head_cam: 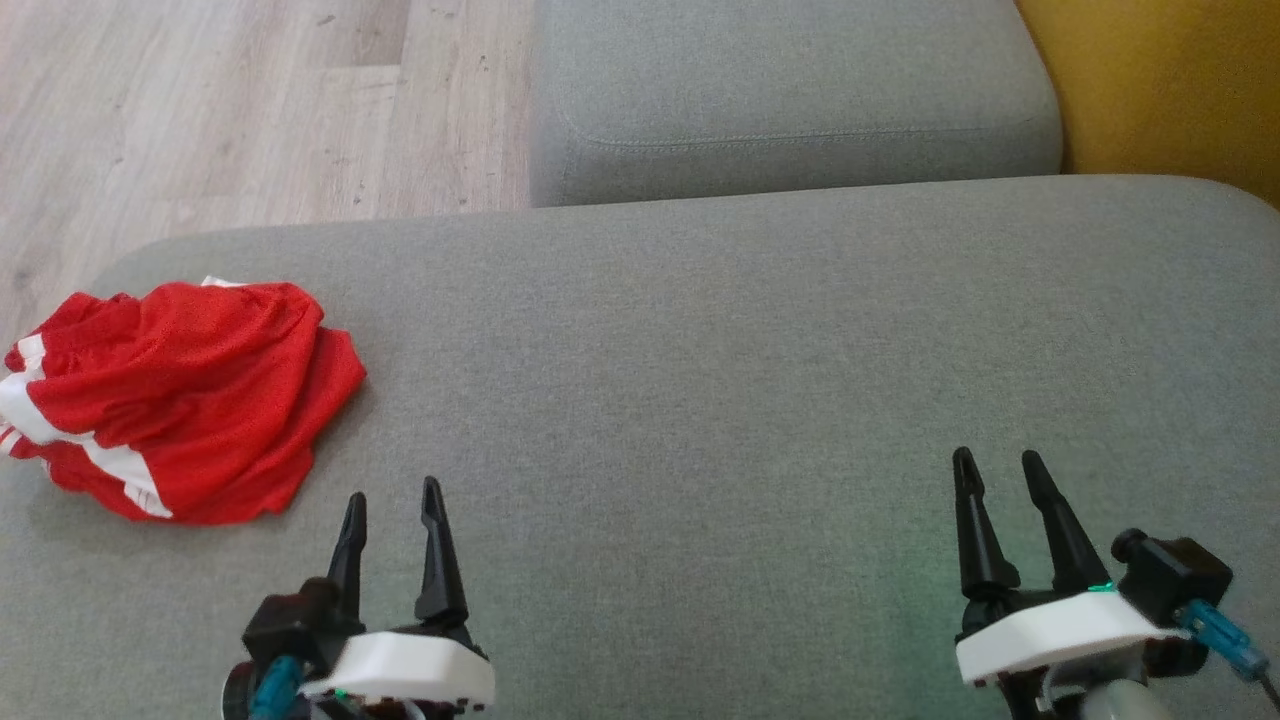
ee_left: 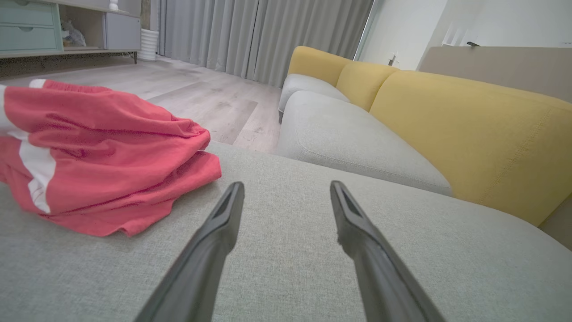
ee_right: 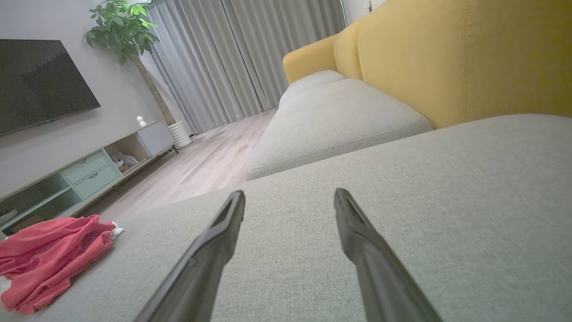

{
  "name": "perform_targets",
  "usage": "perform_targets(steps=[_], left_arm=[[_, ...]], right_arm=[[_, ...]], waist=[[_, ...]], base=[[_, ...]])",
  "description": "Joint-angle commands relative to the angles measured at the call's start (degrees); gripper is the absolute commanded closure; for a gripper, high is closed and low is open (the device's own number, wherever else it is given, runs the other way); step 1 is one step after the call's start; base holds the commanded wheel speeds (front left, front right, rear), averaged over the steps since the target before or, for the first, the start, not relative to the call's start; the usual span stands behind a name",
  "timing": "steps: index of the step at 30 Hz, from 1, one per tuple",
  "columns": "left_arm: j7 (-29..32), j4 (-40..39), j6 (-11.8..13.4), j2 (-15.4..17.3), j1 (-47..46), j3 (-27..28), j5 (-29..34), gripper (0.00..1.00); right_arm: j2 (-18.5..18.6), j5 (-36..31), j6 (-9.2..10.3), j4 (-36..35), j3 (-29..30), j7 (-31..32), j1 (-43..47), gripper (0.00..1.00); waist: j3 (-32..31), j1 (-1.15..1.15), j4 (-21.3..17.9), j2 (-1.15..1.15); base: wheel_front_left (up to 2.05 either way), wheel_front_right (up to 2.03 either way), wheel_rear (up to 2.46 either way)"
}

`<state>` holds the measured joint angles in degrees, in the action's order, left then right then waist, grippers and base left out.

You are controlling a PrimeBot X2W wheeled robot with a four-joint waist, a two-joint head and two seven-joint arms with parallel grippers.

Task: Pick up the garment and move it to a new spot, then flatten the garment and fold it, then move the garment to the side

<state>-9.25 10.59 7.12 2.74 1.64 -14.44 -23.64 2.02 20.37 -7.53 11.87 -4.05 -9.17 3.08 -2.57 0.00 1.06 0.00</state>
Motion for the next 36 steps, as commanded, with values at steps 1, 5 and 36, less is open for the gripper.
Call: perform_targets(steps=[1, 5, 36], left_arm=[[-1.13, -2.29, 0.69, 0.37, -2.55, 0.74, 2.40, 0.00], [-1.80, -2.09, 1.04, 0.38, -2.52, 0.14, 5.33, 0.00], [-5.75, 0.81, 4.23, 0.15, -2.21, -0.40, 17.58, 0.00]], right_arm=[[0.70, -2.58, 0.03, -2.44, -1.35, -1.18, -1.64, 0.00], [0.72, -5.49, 0.03, -2.48, -1.43, -1.86, -1.42, 0.00], [0.86, -21.69, 0.04, -0.74, -1.99, -5.83, -0.93, 0.00]], waist=[[-0.13, 0.00, 0.04, 0.00], [-0.29, 0.00, 0.06, 0.00], [-0.68, 0.00, -0.04, 0.00]], base=[[0.00, 0.00, 0.00], [0.00, 0.00, 0.00], [0.00, 0.00, 0.00]])
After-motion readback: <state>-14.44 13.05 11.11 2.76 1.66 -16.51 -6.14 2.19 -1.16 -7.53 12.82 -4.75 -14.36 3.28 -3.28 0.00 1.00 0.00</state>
